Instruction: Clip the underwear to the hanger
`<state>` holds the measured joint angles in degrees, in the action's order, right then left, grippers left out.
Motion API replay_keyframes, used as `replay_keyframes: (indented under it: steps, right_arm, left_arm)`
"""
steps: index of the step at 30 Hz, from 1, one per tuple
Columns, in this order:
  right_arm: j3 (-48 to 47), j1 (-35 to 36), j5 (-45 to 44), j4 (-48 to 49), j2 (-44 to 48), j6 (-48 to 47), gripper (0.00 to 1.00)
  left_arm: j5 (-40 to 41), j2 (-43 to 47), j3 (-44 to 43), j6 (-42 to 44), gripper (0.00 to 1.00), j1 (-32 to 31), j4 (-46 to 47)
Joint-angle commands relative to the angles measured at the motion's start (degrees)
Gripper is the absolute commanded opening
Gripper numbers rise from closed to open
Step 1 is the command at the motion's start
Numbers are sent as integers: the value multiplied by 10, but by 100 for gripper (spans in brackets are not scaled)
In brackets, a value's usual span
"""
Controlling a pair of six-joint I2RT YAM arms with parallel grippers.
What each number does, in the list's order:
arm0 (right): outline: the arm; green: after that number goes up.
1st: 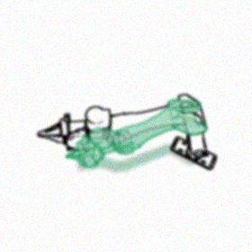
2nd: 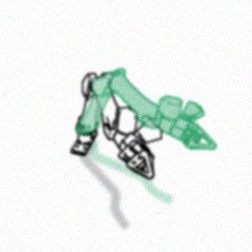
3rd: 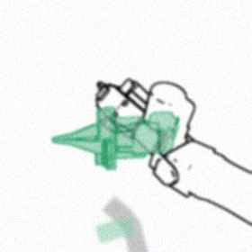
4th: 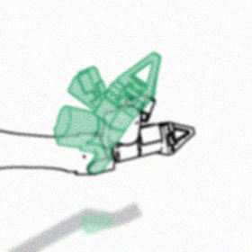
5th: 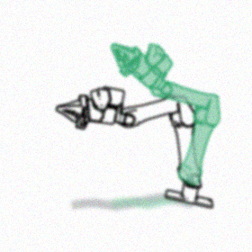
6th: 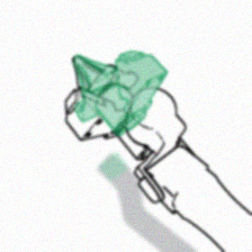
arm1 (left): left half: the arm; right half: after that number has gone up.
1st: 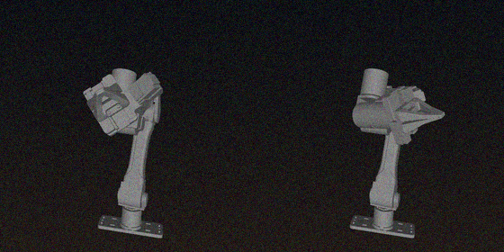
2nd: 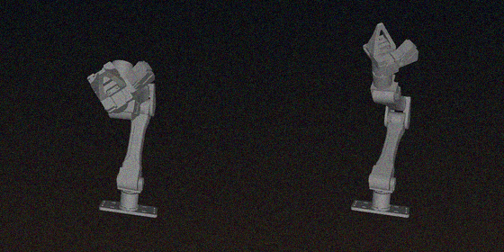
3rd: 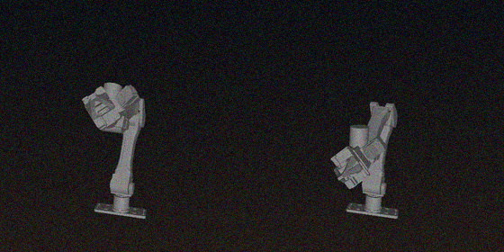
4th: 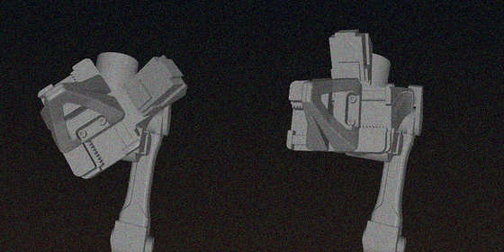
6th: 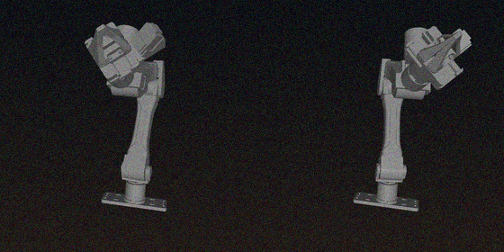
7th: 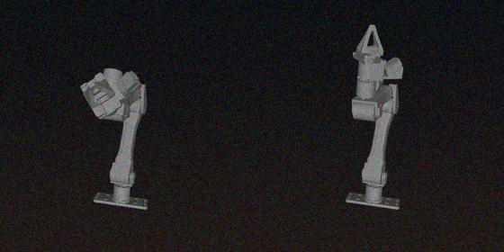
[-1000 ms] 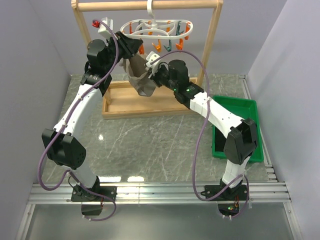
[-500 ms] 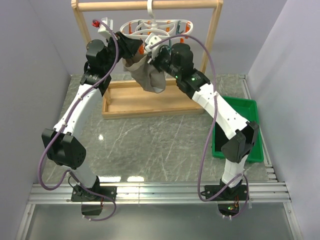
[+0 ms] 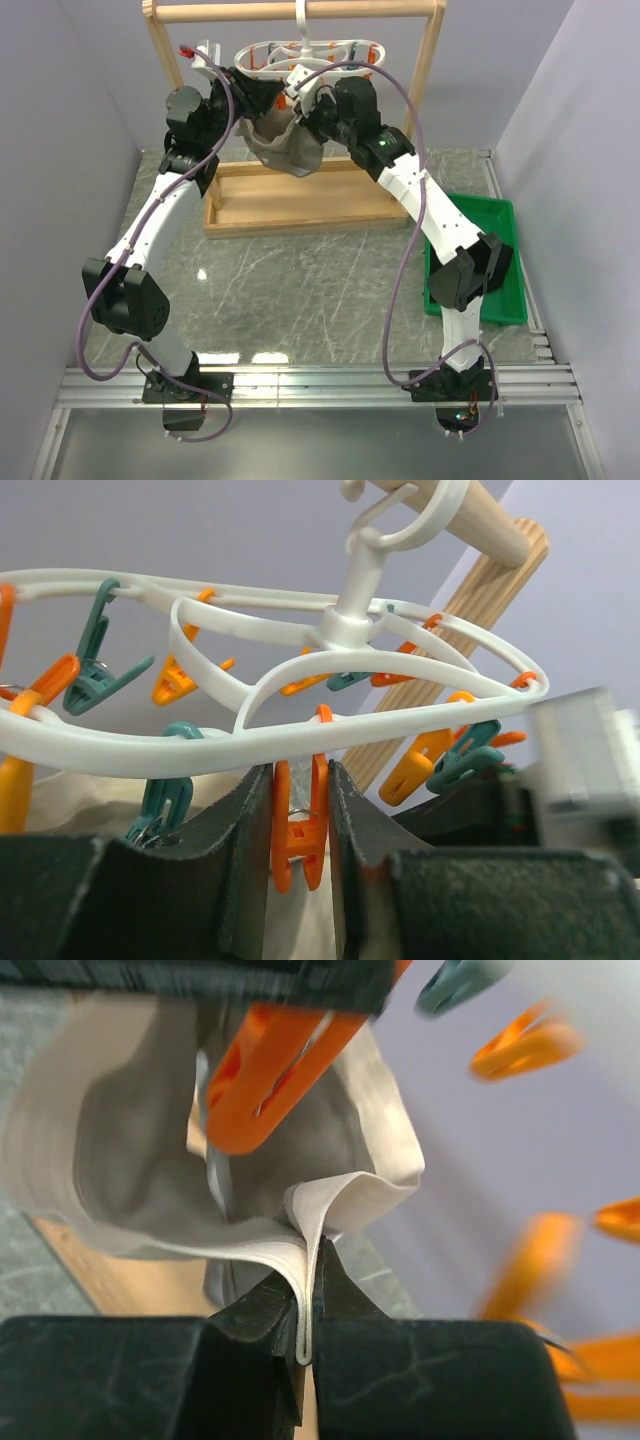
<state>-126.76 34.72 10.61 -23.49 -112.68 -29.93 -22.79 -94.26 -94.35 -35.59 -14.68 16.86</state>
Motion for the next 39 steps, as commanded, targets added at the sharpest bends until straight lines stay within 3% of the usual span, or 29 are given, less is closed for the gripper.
replay_keyframes:
  steps: [1, 9, 18, 21, 22, 23, 25, 29, 34, 39]
  right_arm:
    - [-32, -2, 6, -30, -11, 4, 0]
    - [-85, -2, 10, -45, -35, 46, 0]
    - [-31, -11, 23, -41, -4, 79, 0]
    - [40, -11, 40, -11, 28, 94, 1]
    - [85, -11, 42, 4, 37, 98, 9]
    - [102, -10, 49, 27, 50, 102, 23]
    - [131, -11, 62, 53, 59, 116, 34]
    - [144, -15, 78, 88, 75, 134, 37]
    - [166, -17, 120, 159, 98, 169, 57]
    - [186, -18, 137, 223, 106, 210, 59]
  left_arm:
    - [-48, 20, 21, -9, 0, 5, 2]
    - [-96, 9, 40, -15, 0, 7, 45]
    - [-58, 11, 23, 3, 0, 12, 5]
    - [-53, 19, 23, 10, 0, 13, -2]
    - [-52, 19, 21, 11, 0, 13, -5]
    - [-48, 18, 19, 11, 0, 13, -10]
    - [-47, 14, 14, 3, 0, 16, -12]
    - [-52, 9, 14, -11, 0, 16, -7]
    - [-53, 6, 11, -18, 0, 16, -4]
    - [-53, 9, 15, -17, 0, 17, -3]
